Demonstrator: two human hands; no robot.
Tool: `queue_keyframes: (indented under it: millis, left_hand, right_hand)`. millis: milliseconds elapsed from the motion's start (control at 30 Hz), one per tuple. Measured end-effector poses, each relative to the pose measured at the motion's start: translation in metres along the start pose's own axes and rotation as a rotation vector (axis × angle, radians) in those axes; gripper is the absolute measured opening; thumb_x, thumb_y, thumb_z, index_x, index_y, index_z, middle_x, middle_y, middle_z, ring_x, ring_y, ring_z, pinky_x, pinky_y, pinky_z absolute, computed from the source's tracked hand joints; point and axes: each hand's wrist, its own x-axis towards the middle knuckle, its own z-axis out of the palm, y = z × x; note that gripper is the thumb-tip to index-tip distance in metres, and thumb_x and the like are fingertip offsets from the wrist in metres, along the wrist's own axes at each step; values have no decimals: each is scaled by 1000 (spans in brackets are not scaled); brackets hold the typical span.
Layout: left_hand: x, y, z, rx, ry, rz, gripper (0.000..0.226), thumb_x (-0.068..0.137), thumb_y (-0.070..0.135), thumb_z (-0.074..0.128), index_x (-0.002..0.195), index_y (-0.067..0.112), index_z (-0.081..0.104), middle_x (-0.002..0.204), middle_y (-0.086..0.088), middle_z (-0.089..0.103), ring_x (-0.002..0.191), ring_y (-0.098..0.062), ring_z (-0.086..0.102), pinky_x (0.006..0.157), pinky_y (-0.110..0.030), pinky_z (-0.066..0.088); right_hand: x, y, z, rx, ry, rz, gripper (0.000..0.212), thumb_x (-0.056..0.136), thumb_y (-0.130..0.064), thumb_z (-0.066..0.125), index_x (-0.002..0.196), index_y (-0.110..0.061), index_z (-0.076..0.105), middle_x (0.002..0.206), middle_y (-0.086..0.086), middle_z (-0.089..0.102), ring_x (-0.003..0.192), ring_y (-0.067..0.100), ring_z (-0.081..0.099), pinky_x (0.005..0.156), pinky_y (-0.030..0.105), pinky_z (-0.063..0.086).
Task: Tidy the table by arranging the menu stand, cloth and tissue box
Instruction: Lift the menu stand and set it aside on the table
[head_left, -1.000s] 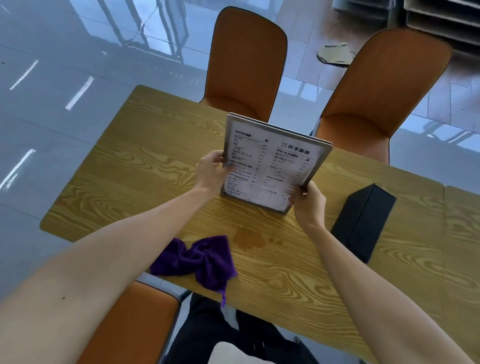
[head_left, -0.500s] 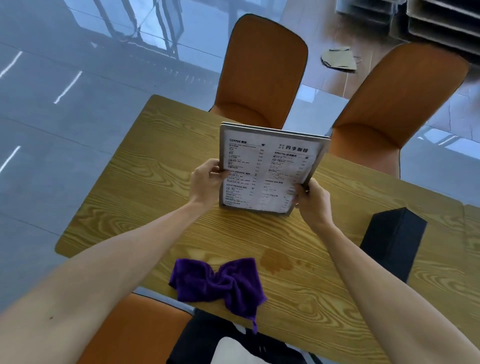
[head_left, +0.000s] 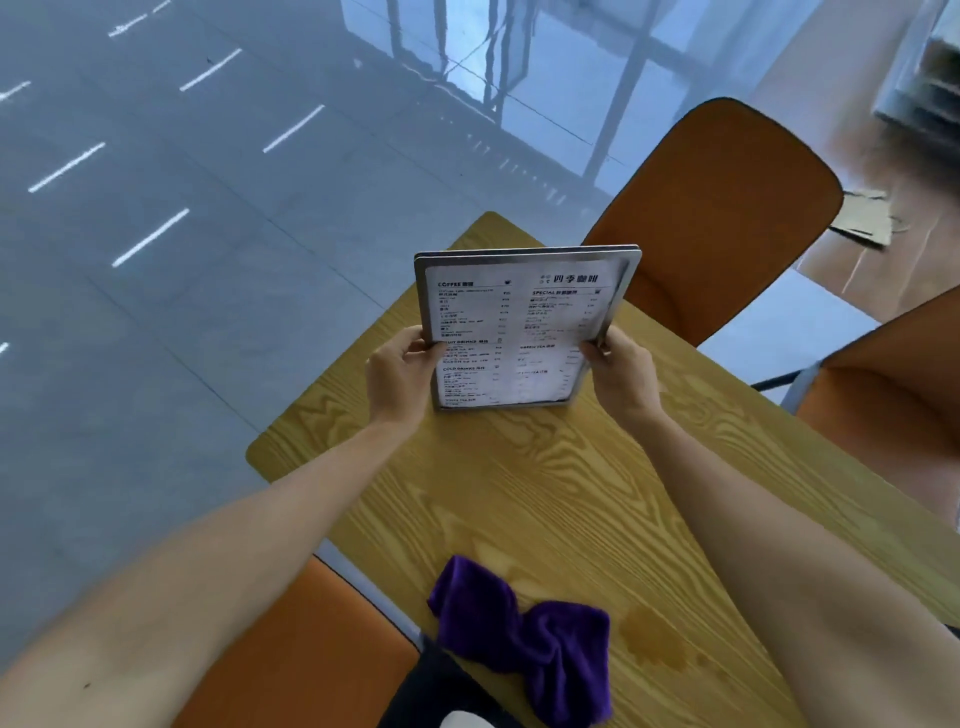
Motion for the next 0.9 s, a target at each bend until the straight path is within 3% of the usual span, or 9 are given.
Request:
queue_keyframes:
  millis: [100, 200, 333, 500, 633, 767, 900]
  left_hand:
    - [15, -11, -20, -3, 75, -41, 21, 90, 12, 74, 110, 7, 74, 99, 9, 70, 78, 11, 62, 65, -4, 50]
    - [28, -23, -37, -31, 133, -87, 21, 90, 14, 74, 110, 6, 74, 101, 4, 74, 79, 6, 67, 68, -8, 53]
    - [40, -34, -51, -45, 210, -132, 20, 92, 16, 72, 108, 5, 74, 101, -3, 77, 81, 6, 67, 68, -10, 54]
    - [44, -45, -62, -71, 281, -192, 21, 93, 22, 72, 108, 8, 73, 99, -1, 77, 86, -6, 72, 76, -28, 62]
    - [47, -50, -68, -62, 322, -211, 21, 92, 23, 72, 108, 9, 73, 98, 1, 76, 85, -5, 72, 75, -28, 62]
    - [48, -52, -72, -75, 355, -216, 21, 92, 22, 73, 108, 8, 73, 98, 1, 76, 85, -5, 71, 75, -26, 61]
    - [47, -57, -70, -97, 387, -242, 20, 90, 23, 75, 105, 9, 74, 95, 1, 76, 86, -7, 72, 78, -32, 62]
  right_hand:
    - [25, -28, 23, 5, -37, -48, 17, 101, -17, 58, 101, 1, 61, 98, 10, 70, 86, 31, 61, 71, 44, 48]
    - [46, -53, 41, 8, -72, -69, 19, 102, -20, 58, 105, -2, 63, 100, 7, 70, 85, 27, 59, 68, 38, 43]
    - [69, -80, 60, 14, -120, -107, 18, 101, -21, 58, 107, -5, 64, 104, 8, 72, 88, 28, 62, 72, 42, 49]
    - [89, -105, 78, -22, -181, -171, 20, 103, -22, 54, 114, -8, 63, 113, 11, 73, 92, 28, 63, 70, 38, 45]
    - [102, -120, 88, -49, -203, -214, 19, 104, -21, 54, 114, -7, 63, 116, 11, 72, 91, 24, 60, 71, 36, 43]
    - [110, -132, 96, -37, -209, -228, 18, 104, -19, 55, 114, -6, 63, 116, 12, 72, 98, 30, 65, 78, 44, 51]
    - [119, -141, 103, -37, -189, -254, 14, 102, -16, 57, 108, -5, 63, 111, 11, 70, 93, 24, 59, 74, 36, 43]
